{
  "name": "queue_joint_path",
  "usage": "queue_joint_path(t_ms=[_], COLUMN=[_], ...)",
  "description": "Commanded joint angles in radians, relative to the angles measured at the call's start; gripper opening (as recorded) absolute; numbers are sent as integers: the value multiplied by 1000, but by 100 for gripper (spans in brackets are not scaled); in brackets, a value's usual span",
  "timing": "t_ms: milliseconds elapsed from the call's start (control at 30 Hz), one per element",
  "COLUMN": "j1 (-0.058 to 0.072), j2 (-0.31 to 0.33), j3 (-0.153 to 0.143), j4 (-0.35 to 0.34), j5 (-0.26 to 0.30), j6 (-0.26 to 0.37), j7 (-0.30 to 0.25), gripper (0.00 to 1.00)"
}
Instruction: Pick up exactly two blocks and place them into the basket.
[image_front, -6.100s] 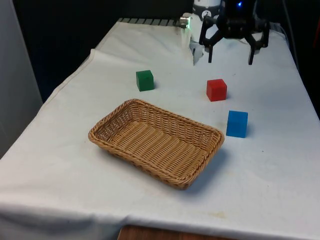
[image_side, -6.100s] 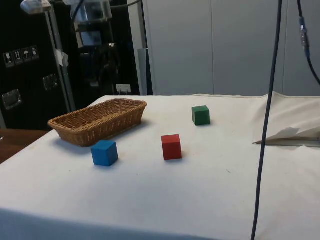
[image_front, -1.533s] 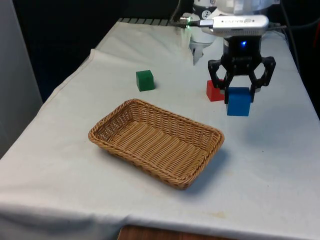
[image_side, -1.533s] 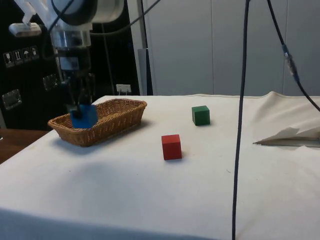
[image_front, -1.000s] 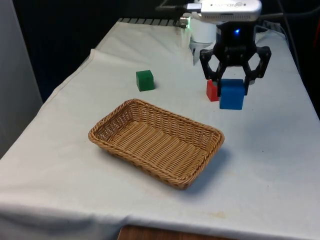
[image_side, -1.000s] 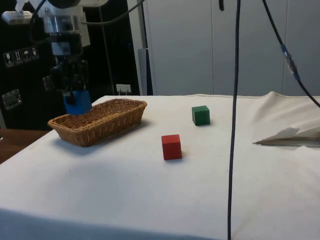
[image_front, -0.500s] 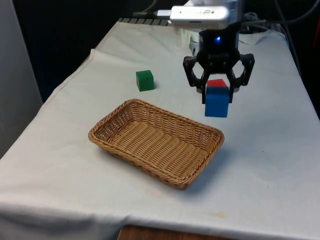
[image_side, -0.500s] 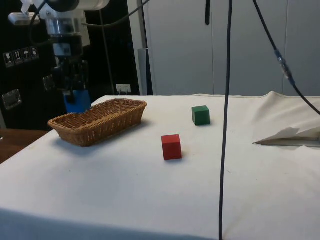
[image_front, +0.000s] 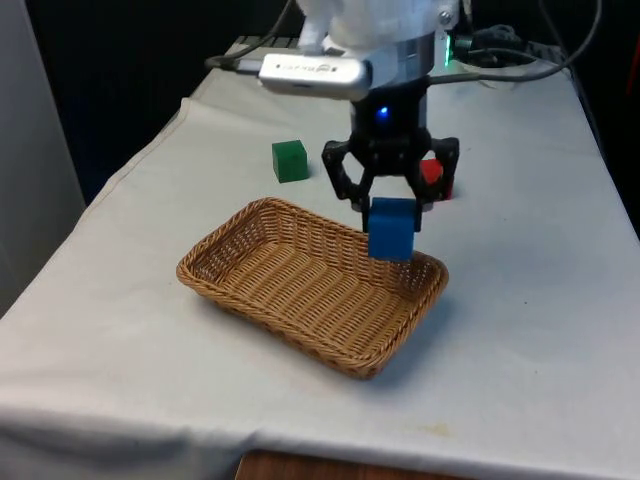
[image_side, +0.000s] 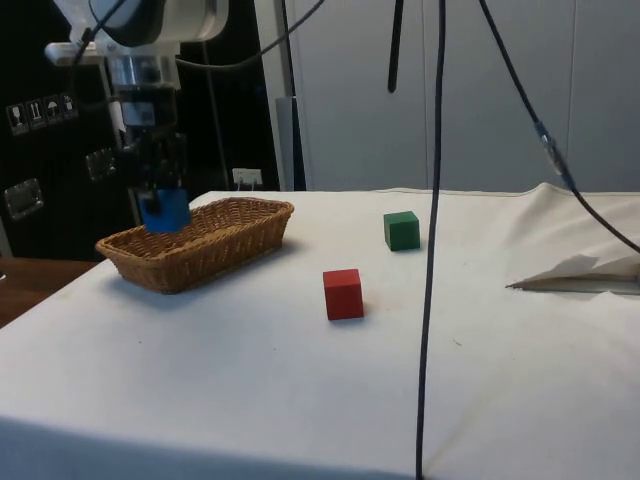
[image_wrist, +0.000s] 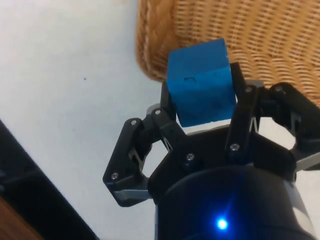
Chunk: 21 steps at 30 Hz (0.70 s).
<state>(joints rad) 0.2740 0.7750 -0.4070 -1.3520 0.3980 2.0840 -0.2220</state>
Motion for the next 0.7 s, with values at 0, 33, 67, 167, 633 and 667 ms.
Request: queue_joint_path(t_ms=[0,33,67,167,633,667], j1=[-12,-14,-16,-22,-38,-39], j2=[15,22,29,53,171,172], j3=[0,-3,-6,-15,-47,-48], j4=[14,17,21,34,119,121], j5=[11,17,22,38,98,100], j6=[-3,-1,1,9,34,33], j7=[-9,-13,-16,-24,-28,-30], gripper=[2,2,2,2,2,2])
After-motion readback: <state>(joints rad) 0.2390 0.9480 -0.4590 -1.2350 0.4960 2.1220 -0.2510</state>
